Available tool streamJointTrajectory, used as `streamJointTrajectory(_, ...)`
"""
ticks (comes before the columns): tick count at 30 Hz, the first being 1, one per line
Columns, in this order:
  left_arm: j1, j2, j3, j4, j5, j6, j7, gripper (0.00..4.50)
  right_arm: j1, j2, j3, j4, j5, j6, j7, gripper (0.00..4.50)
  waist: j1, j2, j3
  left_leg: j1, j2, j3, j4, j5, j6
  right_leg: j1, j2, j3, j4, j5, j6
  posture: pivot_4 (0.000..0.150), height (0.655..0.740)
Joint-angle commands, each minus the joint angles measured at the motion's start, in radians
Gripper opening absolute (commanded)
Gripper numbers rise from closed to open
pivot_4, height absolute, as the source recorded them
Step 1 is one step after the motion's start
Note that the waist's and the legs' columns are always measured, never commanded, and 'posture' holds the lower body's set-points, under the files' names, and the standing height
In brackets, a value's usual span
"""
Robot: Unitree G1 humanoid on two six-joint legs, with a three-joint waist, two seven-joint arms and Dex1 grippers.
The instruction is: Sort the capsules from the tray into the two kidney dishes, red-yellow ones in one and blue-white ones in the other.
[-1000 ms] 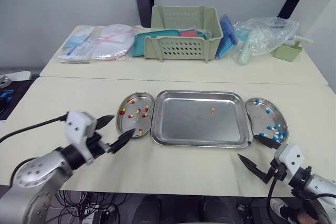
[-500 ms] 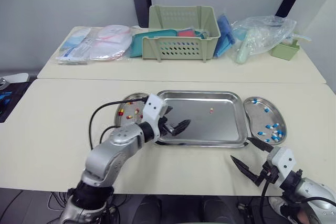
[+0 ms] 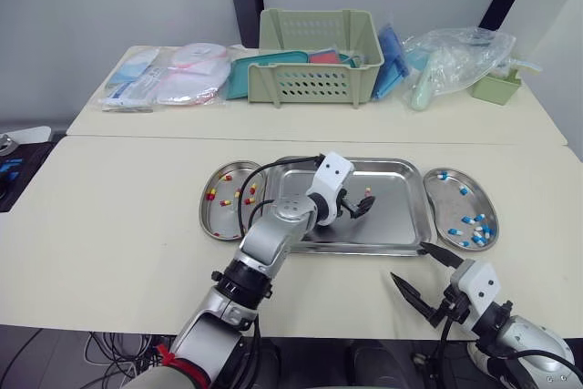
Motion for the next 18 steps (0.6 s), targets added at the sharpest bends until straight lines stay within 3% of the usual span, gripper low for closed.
streamJointTrajectory(1,-0.042,-0.048,-0.012,0.06,0.041,-0.067,0.0,4.5,0.0,-0.001,0.003,-0.059,-0.001,0.012,-0.018,4.47,0.0,0.0,0.0,0.0,0.0,0.0,0.0,0.0,0.0,0.0,0.0,0.0,0.0,0.0,0.0,0.15,0.74)
streamJointTrajectory(7,-0.107,-0.091,-0.003,0.231,0.087,-0.125,-0.035,4.5,-0.005,-0.001,0.002,-0.095,0.0,0.049,-0.042,4.47,-0.001,0.0,0.0,0.0,0.0,0.0,0.0,0.0,0.0,0.0,0.0,0.0,0.0,0.0,0.0,0.15,0.74)
streamJointTrajectory(10,-0.121,-0.098,0.0,0.28,0.097,-0.129,-0.06,3.97,-0.005,0.002,0.003,-0.111,0.001,0.066,-0.055,4.5,-0.001,0.0,0.0,0.0,0.0,0.0,0.0,0.0,0.0,0.0,0.0,0.0,0.0,0.0,0.0,0.15,0.74)
streamJointTrajectory(18,-0.109,-0.097,-0.009,0.313,0.128,-0.148,-0.119,1.49,0.007,0.008,0.007,-0.137,-0.002,0.088,-0.08,4.5,0.0,0.0,0.0,0.0,0.0,0.0,0.0,0.0,-0.001,0.0,0.0,0.0,0.0,0.0,0.0,0.15,0.74)
